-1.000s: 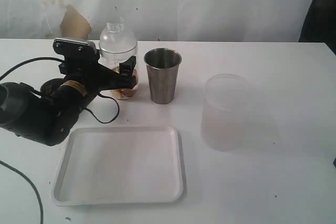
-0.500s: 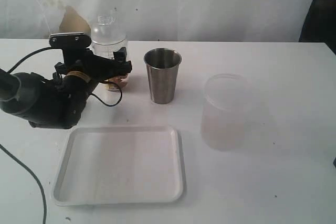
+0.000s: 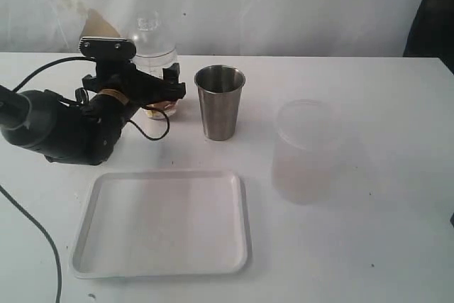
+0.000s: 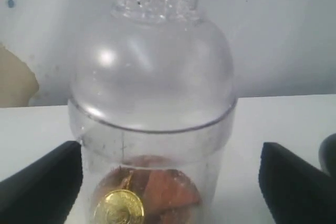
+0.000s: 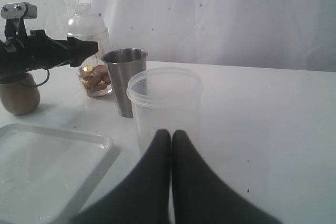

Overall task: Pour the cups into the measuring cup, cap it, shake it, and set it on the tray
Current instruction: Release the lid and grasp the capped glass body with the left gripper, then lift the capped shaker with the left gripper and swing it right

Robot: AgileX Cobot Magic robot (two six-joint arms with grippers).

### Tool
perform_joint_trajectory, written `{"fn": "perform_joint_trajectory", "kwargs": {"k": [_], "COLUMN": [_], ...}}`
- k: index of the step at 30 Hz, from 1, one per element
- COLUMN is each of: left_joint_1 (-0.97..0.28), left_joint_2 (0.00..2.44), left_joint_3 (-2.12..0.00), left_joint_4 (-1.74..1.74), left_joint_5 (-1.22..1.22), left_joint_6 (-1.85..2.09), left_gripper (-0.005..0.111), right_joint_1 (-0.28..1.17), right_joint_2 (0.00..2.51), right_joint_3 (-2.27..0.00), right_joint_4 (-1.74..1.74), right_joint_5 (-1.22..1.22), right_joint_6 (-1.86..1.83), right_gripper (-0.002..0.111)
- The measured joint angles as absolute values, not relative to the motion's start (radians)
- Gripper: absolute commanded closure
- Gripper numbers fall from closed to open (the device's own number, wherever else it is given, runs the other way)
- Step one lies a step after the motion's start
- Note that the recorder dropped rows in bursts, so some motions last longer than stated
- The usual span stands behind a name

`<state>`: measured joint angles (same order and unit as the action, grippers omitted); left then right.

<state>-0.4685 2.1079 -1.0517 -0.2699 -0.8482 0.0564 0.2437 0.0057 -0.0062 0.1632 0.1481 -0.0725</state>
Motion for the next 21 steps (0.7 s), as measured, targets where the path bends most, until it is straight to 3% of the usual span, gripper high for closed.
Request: {"fn": "perform_joint_trajectory", "kwargs": {"k": [7, 21], "left_joint_1": [-0.469, -0.469], "left_joint_2": [2.115, 2.18], "left_joint_3": [-1.053, -1.123], "left_joint_4": [-0.272, -0.321], "left_joint_5": [-0.861, -0.913], "left_joint_6": [0.06, 0.077], "left_gripper": [0.002, 0.001], "right_joint_1": [0.244, 0.244], "right_joint_2": [0.006, 0.006], "right_joint_3": [-0.006, -0.006], "right_joint_4": [0.163, 0.163], "right_joint_5": [0.148, 0.148], "right_joint_6": [-0.072, -0.072], "right_gripper": [0.108, 0.108]}}
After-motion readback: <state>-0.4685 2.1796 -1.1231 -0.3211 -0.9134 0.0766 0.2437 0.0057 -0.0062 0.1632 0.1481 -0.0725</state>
